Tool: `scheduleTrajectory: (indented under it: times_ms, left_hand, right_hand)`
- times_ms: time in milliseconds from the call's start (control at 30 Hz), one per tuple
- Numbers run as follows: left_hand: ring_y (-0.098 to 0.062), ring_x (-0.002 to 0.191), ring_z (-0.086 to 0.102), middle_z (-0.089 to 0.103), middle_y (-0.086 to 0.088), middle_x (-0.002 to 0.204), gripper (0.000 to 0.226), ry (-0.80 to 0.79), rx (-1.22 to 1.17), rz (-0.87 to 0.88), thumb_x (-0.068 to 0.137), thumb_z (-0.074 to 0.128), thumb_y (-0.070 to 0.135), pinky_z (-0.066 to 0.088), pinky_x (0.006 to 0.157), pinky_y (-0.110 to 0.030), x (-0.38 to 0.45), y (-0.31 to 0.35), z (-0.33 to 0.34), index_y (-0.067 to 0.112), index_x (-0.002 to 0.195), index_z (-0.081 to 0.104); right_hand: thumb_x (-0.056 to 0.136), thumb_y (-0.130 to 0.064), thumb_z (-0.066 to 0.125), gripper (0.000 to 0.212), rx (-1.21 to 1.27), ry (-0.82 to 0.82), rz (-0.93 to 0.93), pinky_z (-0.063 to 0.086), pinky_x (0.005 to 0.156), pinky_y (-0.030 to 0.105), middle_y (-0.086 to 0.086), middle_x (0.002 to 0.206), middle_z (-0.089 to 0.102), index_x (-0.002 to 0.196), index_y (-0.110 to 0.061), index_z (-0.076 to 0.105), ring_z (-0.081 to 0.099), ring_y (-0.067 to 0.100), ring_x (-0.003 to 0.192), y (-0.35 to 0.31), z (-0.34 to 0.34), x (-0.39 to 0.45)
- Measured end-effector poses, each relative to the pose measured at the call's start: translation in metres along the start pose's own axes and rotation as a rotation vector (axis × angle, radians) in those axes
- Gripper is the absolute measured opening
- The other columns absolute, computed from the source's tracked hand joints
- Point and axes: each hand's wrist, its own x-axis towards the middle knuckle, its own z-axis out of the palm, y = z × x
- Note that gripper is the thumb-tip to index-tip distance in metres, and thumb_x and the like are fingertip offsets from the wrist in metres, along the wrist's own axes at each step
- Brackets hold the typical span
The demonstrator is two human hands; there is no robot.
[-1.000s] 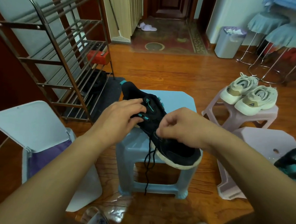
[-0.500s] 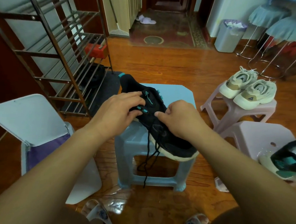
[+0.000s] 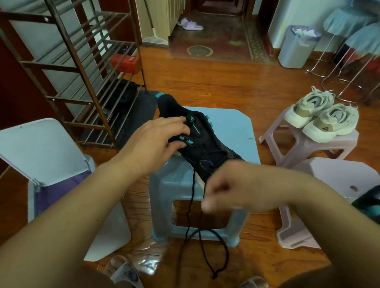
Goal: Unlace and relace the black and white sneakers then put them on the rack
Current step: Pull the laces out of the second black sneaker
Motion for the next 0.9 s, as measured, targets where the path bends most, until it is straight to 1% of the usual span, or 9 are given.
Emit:
scheduleTrajectory:
  times_ms: [67, 133, 300, 367, 467, 567, 633, 733, 900]
  left_hand:
    - [-0.023, 0.131, 0.055, 0.06, -0.002, 0.143, 0.026, 0.0, -0.008, 0.001, 0.091, 0.073, 0.015, 0.038, 0.109, -0.038, -0.001, 0.001, 0.0, 0.019, 0.116, 0.071]
    - [-0.021, 0.132, 0.054, 0.06, -0.001, 0.142, 0.025, 0.0, -0.012, 0.006, 0.091, 0.073, 0.016, 0.04, 0.11, -0.042, -0.001, 0.001, 0.0, 0.02, 0.116, 0.071]
    - [-0.02, 0.127, 0.056, 0.061, 0.002, 0.14, 0.024, -0.015, -0.007, 0.018, 0.091, 0.072, 0.016, 0.045, 0.106, -0.045, -0.002, -0.002, -0.002, 0.022, 0.114, 0.07]
    - [-0.021, 0.128, 0.056, 0.061, -0.001, 0.14, 0.024, -0.015, 0.006, 0.024, 0.091, 0.072, 0.015, 0.044, 0.107, -0.044, -0.001, -0.001, -0.002, 0.021, 0.115, 0.07]
    - [-0.025, 0.13, 0.056, 0.061, -0.005, 0.141, 0.024, -0.021, 0.013, 0.026, 0.091, 0.072, 0.013, 0.044, 0.108, -0.046, 0.0, 0.0, -0.001, 0.019, 0.114, 0.071]
    - [-0.023, 0.127, 0.056, 0.059, -0.002, 0.143, 0.022, -0.037, -0.014, 0.022, 0.092, 0.07, 0.015, 0.048, 0.104, -0.051, -0.001, -0.001, -0.003, 0.021, 0.114, 0.071]
    - [-0.021, 0.127, 0.055, 0.058, 0.001, 0.144, 0.023, -0.045, -0.031, 0.02, 0.092, 0.07, 0.017, 0.049, 0.103, -0.051, 0.0, -0.001, -0.003, 0.023, 0.114, 0.07]
    - [-0.019, 0.126, 0.055, 0.058, 0.004, 0.143, 0.022, -0.053, -0.03, 0.02, 0.092, 0.068, 0.018, 0.049, 0.102, -0.049, 0.002, -0.001, -0.004, 0.025, 0.113, 0.07]
    - [-0.015, 0.119, 0.057, 0.057, 0.012, 0.141, 0.02, -0.052, -0.046, 0.037, 0.093, 0.068, 0.018, 0.05, 0.099, -0.044, 0.001, -0.003, -0.005, 0.026, 0.111, 0.07]
  right_hand:
    - [0.094, -0.04, 0.066, 0.011, -0.013, 0.405, 0.1, 0.052, 0.074, 0.032, -0.01, 0.084, 0.067, 0.092, -0.032, 0.073, 0.061, 0.003, 0.077, 0.023, -0.012, 0.008]
    - [0.093, -0.032, 0.07, 0.008, -0.146, 0.596, 0.111, 0.045, 0.074, 0.029, -0.014, 0.088, 0.06, 0.099, -0.035, 0.071, 0.054, 0.002, 0.079, 0.037, -0.017, 0.019]
    - [0.091, -0.024, 0.069, 0.008, -0.294, 0.567, -0.065, 0.032, 0.065, 0.017, -0.016, 0.082, 0.048, 0.087, -0.029, 0.064, 0.046, 0.002, 0.076, 0.035, -0.01, 0.038]
    - [0.093, -0.026, 0.064, 0.009, -0.303, 0.604, -0.067, 0.036, 0.066, 0.022, -0.015, 0.083, 0.049, 0.085, -0.027, 0.061, 0.048, 0.006, 0.078, 0.035, -0.012, 0.037]
    - [0.091, -0.029, 0.062, 0.013, -0.121, 0.749, 0.23, 0.048, 0.069, 0.034, -0.007, 0.082, 0.06, 0.08, -0.022, 0.061, 0.058, 0.015, 0.079, 0.056, -0.028, 0.029]
    - [0.091, -0.026, 0.061, 0.017, -0.102, 0.726, 0.457, 0.043, 0.068, 0.032, -0.006, 0.076, 0.058, 0.075, -0.023, 0.057, 0.059, 0.02, 0.081, 0.08, -0.034, 0.019]
    - [0.092, -0.024, 0.061, 0.005, -0.101, 0.795, 0.275, 0.045, 0.075, 0.03, -0.007, 0.094, 0.058, 0.095, -0.029, 0.062, 0.058, 0.014, 0.091, 0.075, -0.029, 0.02]
    - [0.094, -0.024, 0.067, 0.03, -0.205, 0.734, -0.078, 0.04, 0.086, 0.026, -0.007, 0.11, 0.056, 0.123, -0.031, 0.067, 0.049, 0.011, 0.102, 0.052, -0.016, 0.032]
    - [0.088, -0.021, 0.073, 0.005, -0.561, 0.776, -0.227, 0.046, 0.073, 0.047, -0.007, 0.082, 0.061, 0.087, -0.026, 0.074, 0.049, 0.022, 0.086, 0.061, -0.022, 0.037]
